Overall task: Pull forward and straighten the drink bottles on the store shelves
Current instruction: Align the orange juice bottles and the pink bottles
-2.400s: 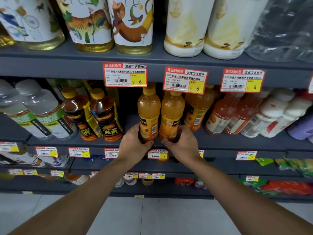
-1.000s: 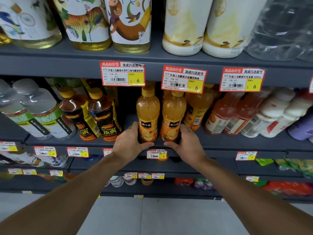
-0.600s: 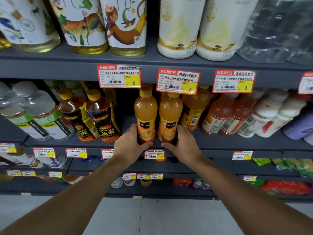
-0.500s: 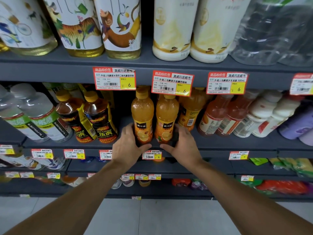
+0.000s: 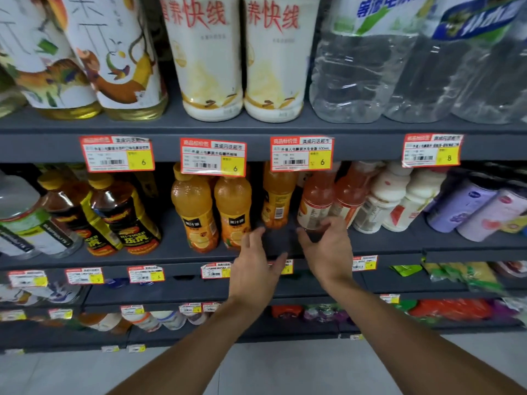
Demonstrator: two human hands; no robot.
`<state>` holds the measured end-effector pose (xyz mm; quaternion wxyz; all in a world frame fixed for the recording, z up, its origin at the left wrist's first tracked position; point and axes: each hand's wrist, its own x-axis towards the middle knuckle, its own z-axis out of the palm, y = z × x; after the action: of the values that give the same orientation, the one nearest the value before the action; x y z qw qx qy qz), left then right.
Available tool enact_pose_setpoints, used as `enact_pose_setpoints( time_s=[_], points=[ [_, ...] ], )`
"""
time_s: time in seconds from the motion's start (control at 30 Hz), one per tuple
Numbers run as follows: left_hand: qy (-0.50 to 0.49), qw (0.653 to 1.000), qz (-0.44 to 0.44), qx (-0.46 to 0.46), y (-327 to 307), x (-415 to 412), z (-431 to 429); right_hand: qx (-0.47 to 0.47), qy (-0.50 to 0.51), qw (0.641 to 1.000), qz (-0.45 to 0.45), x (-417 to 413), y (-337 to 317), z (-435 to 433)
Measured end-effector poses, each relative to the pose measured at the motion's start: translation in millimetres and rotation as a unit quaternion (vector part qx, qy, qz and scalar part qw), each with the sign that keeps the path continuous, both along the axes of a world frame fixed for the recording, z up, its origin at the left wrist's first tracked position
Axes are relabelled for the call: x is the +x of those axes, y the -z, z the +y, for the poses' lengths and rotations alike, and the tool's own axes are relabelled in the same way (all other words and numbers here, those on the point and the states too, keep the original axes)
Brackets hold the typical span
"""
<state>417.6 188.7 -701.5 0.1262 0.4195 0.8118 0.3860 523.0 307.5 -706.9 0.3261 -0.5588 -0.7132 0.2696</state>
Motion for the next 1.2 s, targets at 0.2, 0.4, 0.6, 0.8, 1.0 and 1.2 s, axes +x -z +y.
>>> enact_pose_setpoints(
  time_s=[0.2,0.4,0.6,0.8,1.0,1.2],
  points=[
    [-0.072,0.996,-0.049,-0.016,-1,15,52,0.045,0.044,0.997,-0.049,-5,6,8],
    [-0.130,0.990,-0.061,-0.006,-4,15,78,0.049,0.018,0.991,-0.122,1,11,15],
    [-0.135,0.987,-0.083,0.027,-4,14,81,0.034,-0.001,0.990,-0.138,4,10,18],
    [-0.149,0.987,-0.036,-0.055,-3,33,67,0.013,-0.004,0.996,-0.089,9,11,18],
    [-0.165,0.982,-0.042,-0.087,-10,41,57,0.049,-0.206,0.976,0.055,16,12,4],
    [-0.072,0.995,-0.071,0.014,1,31,22,0.019,-0.231,0.971,0.051,5,10,0]
  ],
)
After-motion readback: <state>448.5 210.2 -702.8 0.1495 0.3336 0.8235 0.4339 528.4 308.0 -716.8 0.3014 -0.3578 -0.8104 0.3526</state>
